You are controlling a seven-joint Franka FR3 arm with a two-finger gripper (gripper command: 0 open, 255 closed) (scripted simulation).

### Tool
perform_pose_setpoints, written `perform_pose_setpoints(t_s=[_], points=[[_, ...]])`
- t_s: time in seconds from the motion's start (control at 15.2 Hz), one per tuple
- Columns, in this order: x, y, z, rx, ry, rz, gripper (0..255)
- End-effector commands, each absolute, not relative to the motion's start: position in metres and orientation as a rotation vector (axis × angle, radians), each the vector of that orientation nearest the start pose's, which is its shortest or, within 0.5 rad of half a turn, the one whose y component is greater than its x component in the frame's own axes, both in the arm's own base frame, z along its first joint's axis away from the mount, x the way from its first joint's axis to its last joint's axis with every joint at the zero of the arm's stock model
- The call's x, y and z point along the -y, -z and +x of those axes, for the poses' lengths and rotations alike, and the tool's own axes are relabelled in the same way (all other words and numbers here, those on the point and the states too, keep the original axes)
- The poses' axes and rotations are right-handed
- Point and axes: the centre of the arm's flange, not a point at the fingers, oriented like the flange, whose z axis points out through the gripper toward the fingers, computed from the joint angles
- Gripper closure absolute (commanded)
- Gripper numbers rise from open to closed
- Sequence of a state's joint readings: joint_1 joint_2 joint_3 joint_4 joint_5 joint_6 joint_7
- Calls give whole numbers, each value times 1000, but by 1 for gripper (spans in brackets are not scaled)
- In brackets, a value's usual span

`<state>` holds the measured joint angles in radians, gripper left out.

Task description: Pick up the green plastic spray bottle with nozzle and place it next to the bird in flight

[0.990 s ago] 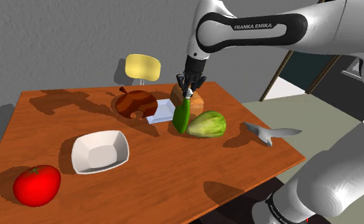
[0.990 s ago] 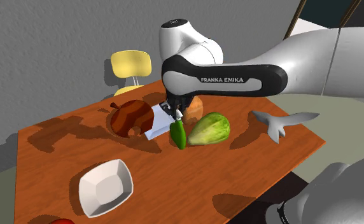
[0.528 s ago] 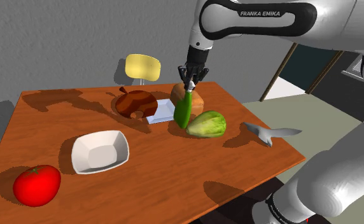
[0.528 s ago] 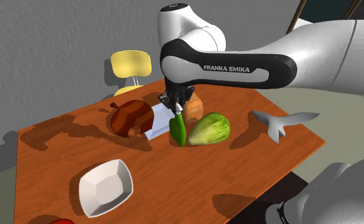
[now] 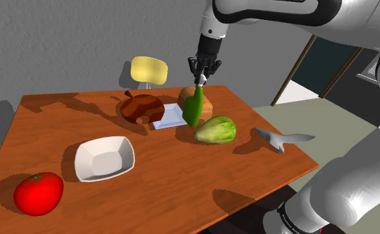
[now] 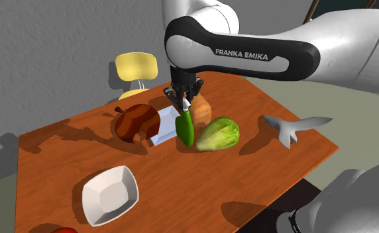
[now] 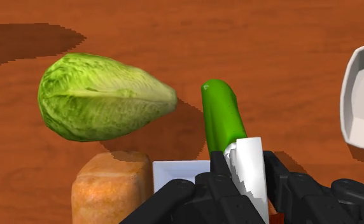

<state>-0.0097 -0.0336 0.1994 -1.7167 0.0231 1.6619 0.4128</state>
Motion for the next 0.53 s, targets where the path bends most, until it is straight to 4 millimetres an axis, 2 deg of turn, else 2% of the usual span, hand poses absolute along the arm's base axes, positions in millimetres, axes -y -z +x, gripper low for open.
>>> perform_pose_setpoints(t_s=[0.0,0.46], points=[[-108,-592,537,-353,-41,-3112,255],[-108,-629,537,-353,-41,-3112,255]])
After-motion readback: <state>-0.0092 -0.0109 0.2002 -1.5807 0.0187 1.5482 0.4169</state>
